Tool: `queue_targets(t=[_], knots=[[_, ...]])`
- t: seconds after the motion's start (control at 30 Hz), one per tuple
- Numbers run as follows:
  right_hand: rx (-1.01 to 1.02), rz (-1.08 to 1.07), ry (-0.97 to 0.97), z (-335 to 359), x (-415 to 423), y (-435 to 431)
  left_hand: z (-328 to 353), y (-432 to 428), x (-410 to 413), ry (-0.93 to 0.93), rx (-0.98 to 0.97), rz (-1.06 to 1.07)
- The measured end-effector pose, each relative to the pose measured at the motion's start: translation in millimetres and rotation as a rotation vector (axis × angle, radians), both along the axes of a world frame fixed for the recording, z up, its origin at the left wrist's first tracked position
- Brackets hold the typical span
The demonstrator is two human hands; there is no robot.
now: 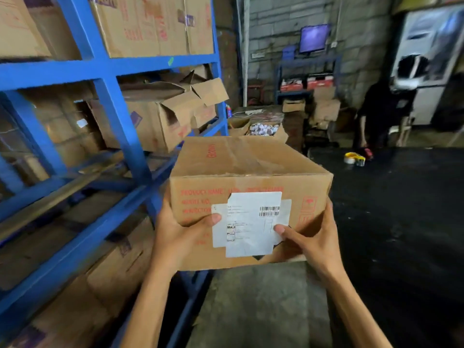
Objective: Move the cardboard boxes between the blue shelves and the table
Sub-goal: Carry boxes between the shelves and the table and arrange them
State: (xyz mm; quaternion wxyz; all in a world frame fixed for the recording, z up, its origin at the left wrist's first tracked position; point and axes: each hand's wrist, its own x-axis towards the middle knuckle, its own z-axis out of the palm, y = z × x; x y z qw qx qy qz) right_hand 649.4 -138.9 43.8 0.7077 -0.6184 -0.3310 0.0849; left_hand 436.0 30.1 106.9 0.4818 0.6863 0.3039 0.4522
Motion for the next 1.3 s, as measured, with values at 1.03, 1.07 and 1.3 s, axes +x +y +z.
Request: queue_targets(t=[1.03,1.07,1.3], knots=[[-0.193,-1.722,0.081,-24.4,-25.3,-246.6,-42.2,-216.2,394.3,0.079,0.094,-1.734],[-0.194,-1.733,0.088,-30.0,-26.3,-246.0,-48.3,-219.4,396.3,0.095,0.079,-1.755],[-0.272,-1.765,0.142,-66.7,-23.0,-236.9,-88.2,-226.7,418.8,0.207,0.023,-1.853]])
